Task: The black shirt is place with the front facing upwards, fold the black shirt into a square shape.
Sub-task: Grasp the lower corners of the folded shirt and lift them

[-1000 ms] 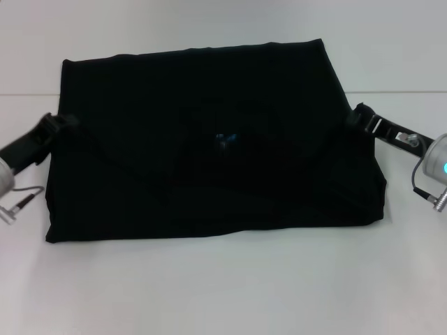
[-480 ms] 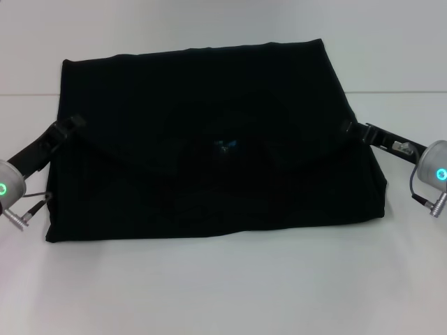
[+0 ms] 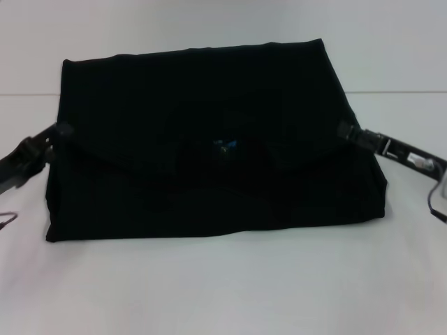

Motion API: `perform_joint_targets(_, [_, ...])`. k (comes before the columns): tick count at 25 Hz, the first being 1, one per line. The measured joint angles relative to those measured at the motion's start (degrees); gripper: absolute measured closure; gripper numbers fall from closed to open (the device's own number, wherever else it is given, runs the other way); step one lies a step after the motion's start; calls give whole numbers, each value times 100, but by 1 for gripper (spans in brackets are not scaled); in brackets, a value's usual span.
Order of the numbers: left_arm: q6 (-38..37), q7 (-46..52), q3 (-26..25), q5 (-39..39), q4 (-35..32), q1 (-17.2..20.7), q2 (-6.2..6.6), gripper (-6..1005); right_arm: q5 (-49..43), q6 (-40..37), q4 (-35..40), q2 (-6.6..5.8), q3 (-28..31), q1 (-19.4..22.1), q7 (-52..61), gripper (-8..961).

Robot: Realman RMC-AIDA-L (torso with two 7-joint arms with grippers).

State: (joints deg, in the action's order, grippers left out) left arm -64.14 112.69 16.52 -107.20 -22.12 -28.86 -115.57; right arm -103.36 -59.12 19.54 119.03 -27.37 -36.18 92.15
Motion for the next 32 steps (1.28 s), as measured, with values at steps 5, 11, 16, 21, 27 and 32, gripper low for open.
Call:
perform_joint_targets(5, [-1194,1569,946,-215,-128,460,661,180,-19,-1395,305,-204,-714,436,-79,98])
perform_joint_targets(11, [-2001,2921,963,-563,-676,889,696,80,-120,-2208,413,-355,-1024,675,-144,98])
perform_joint_targets(16, [-2030,3325,974,-965,-589,886,652,80,-492,-2173,417,-306,-1042,669,-266,97])
perform_joint_targets(21, [-1854,3416,982,-995,-380,824,596,81,-617,-2022,419,-252,-1042,653,-300,97])
perform_joint_targets(27, [-1576,3566,953,-1000,-272,849,510,82,-646,-2013,420,-248,-1008,677,-304,97])
perform_joint_targets(32, [-1273,3730,928,-972,-188,940,449,82,-642,-2025,419,-249,-991,708,-304,98])
